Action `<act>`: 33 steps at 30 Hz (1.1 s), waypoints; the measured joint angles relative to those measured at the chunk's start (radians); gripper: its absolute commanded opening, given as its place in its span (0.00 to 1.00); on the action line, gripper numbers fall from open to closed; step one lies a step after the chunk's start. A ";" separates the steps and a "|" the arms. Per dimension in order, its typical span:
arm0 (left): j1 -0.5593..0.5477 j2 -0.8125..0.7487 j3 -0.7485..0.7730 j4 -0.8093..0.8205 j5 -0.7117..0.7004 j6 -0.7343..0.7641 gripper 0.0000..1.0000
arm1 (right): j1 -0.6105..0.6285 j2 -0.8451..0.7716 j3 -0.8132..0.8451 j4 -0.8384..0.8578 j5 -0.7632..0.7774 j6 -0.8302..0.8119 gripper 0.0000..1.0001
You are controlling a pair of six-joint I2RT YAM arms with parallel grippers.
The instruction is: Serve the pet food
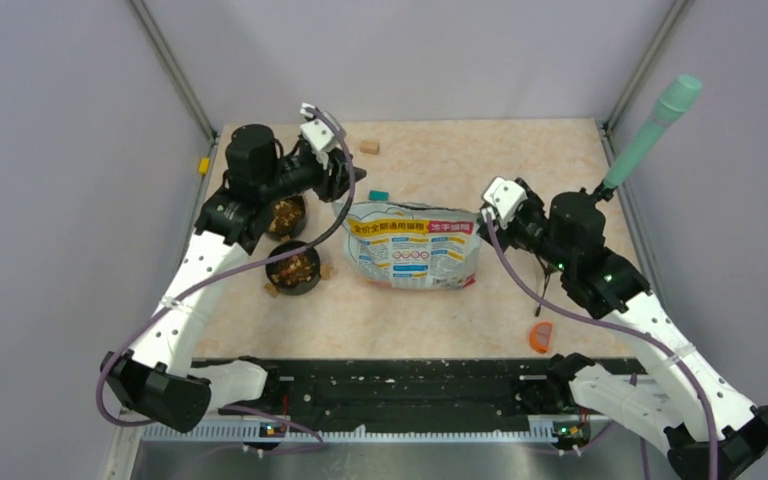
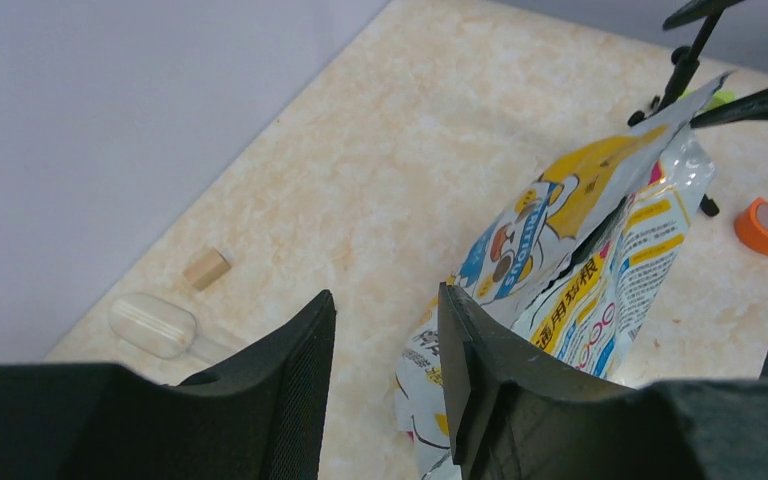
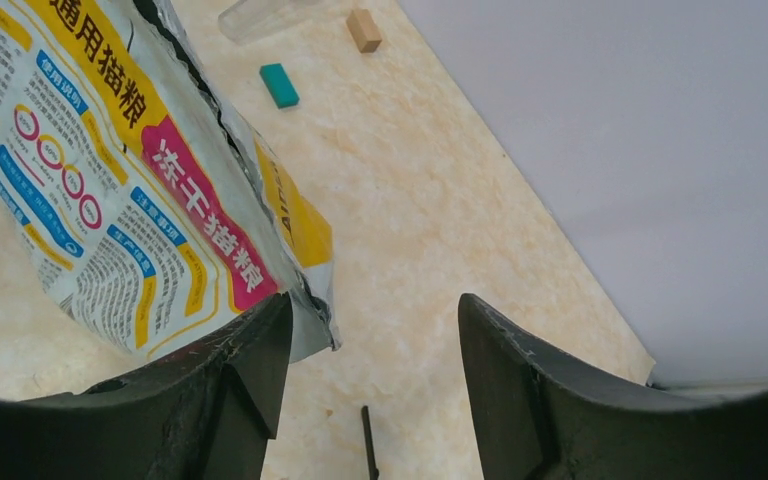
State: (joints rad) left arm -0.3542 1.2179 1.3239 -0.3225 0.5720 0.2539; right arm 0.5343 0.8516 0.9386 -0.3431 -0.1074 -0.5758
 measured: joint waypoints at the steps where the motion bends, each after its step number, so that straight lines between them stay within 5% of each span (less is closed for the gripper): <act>1: 0.000 -0.001 0.018 -0.005 0.003 -0.002 0.47 | 0.000 0.000 0.008 -0.012 -0.007 0.002 0.63; 15: 0.001 -0.116 0.054 -0.021 -0.085 -0.073 0.49 | 0.000 0.026 0.258 -0.225 -0.131 0.023 0.64; 17: 0.001 -0.113 0.060 -0.024 -0.149 -0.117 0.56 | 0.000 0.039 0.309 -0.254 -0.133 0.039 0.77; 24: 0.009 0.058 0.311 -0.199 -0.459 -0.295 0.60 | 0.000 0.145 0.507 -0.197 0.120 0.211 0.99; 33: 0.126 0.187 0.420 -0.397 -0.737 -0.550 0.62 | -0.024 0.356 0.700 -0.173 0.339 0.441 0.99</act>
State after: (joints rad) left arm -0.2283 1.4048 1.7439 -0.7197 -0.1646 -0.2962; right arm 0.5106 1.2076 1.6390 -0.5163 0.2317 -0.1352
